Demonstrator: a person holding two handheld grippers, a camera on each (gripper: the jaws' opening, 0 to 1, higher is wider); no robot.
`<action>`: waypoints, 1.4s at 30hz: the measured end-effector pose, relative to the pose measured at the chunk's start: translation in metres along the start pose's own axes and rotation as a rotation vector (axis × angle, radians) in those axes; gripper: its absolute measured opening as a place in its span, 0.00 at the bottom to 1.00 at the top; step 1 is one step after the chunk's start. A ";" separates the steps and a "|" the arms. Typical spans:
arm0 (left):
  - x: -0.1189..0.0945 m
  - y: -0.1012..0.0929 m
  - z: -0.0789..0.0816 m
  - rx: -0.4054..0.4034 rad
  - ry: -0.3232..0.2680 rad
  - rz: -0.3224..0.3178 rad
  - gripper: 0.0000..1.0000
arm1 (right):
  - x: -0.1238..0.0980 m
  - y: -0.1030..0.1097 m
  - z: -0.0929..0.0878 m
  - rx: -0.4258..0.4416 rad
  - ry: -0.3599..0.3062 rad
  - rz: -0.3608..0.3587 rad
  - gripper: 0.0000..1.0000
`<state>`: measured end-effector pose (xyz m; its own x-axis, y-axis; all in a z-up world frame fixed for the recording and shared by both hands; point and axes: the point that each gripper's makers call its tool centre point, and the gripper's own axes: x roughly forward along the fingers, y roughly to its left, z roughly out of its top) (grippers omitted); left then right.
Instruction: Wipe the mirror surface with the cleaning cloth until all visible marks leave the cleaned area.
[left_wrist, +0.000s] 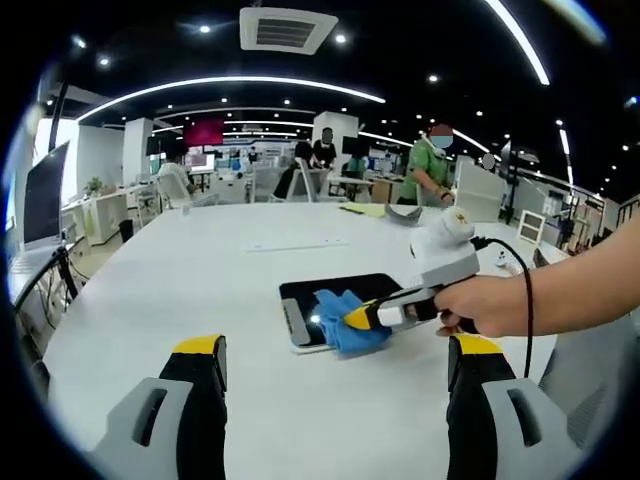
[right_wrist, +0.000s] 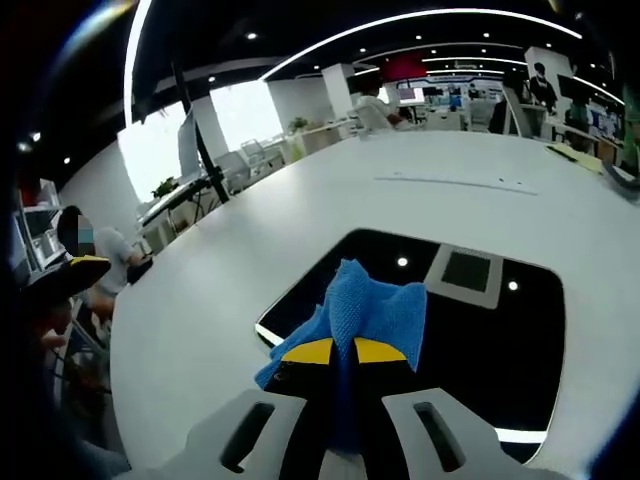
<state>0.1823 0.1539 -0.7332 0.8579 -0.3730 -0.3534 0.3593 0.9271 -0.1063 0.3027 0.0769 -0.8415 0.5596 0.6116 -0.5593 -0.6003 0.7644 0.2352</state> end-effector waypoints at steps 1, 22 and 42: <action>0.000 -0.001 0.000 0.001 0.000 -0.002 0.92 | 0.000 0.000 0.000 0.000 0.000 -0.001 0.01; 0.003 -0.006 0.004 0.012 -0.004 -0.016 0.92 | -0.005 -0.008 -0.002 0.011 0.000 -0.012 0.01; 0.004 -0.012 0.004 0.021 0.000 -0.029 0.92 | -0.029 -0.031 -0.012 0.029 -0.005 -0.042 0.01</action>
<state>0.1828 0.1411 -0.7291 0.8471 -0.3994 -0.3507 0.3914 0.9151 -0.0970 0.2982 0.0330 -0.8415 0.5868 0.5794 -0.5656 -0.5593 0.7952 0.2344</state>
